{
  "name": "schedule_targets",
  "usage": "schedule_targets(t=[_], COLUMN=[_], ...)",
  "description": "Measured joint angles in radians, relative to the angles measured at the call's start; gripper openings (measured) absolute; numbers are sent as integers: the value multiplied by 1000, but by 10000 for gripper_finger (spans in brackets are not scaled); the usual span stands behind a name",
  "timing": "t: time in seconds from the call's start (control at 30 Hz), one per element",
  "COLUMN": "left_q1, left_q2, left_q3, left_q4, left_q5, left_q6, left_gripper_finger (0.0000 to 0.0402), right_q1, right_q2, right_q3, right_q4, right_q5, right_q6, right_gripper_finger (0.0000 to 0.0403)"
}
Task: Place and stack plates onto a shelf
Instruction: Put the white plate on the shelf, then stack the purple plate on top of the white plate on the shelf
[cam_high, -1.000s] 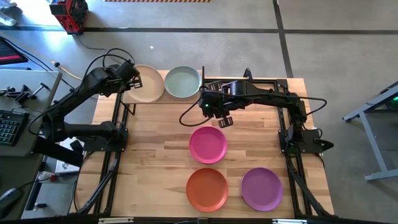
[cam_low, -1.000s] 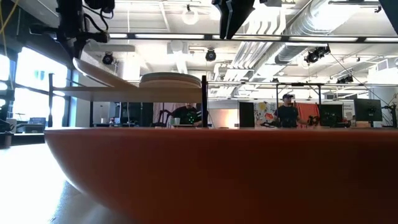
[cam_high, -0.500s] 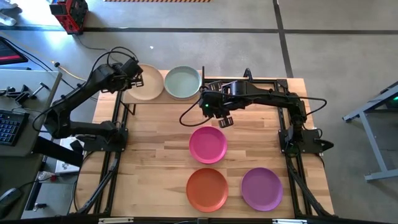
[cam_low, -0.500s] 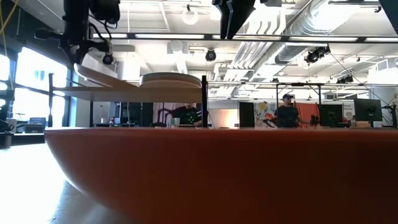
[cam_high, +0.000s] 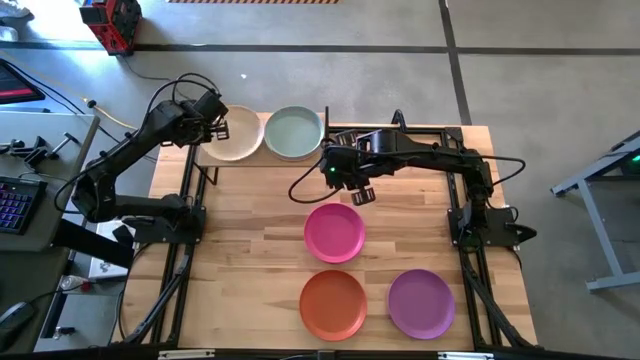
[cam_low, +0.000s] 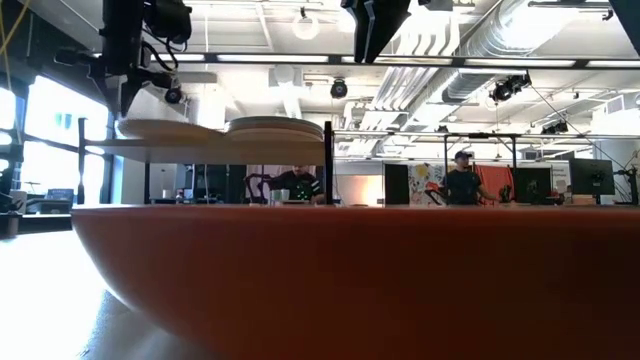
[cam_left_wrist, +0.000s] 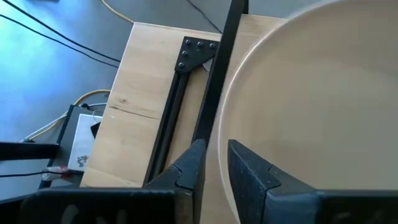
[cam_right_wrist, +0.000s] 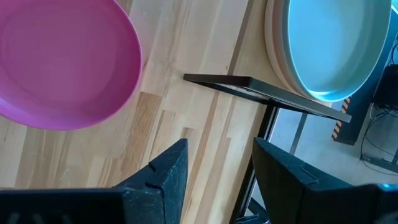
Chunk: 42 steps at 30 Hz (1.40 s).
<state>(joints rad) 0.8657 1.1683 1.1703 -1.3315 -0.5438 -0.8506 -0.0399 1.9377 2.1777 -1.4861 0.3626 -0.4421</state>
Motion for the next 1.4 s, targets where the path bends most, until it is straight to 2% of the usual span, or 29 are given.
schedule_targets(t=[0.27,0.43,0.5,0.6,0.67,0.7,0.97,1.2,1.4], left_q1=[0,-5,-17,-55,-96,-117,-343,-558,-708], left_q2=[0,-4,-11,-25,-35,-38,-45,-45,-45], left_q3=[0,0,-1,-1,-1,-1,-1,-1,-1], left_q4=[4,7,12,35,57,65,116,133,134], left_q5=[20,110,158,212,241,258,326,333,333], left_q6=[0,53,68,70,89,98,165,208,208], left_gripper_finger=[68,65,65,65,65,65,64,64,64], right_q1=[0,0,0,0,0,2,53,163,294], right_q2=[0,0,0,0,0,0,0,10,46], right_q3=[0,0,0,0,0,0,0,0,0], right_q4=[0,-23,-69,-83,-84,-85,-85,-85,-85], right_q5=[0,-7,-59,-202,-302,-318,-320,-312,-308], right_q6=[0,88,150,268,347,383,705,1001,1350], right_gripper_finger=[158,158,158,158,158,158,158,158,158])
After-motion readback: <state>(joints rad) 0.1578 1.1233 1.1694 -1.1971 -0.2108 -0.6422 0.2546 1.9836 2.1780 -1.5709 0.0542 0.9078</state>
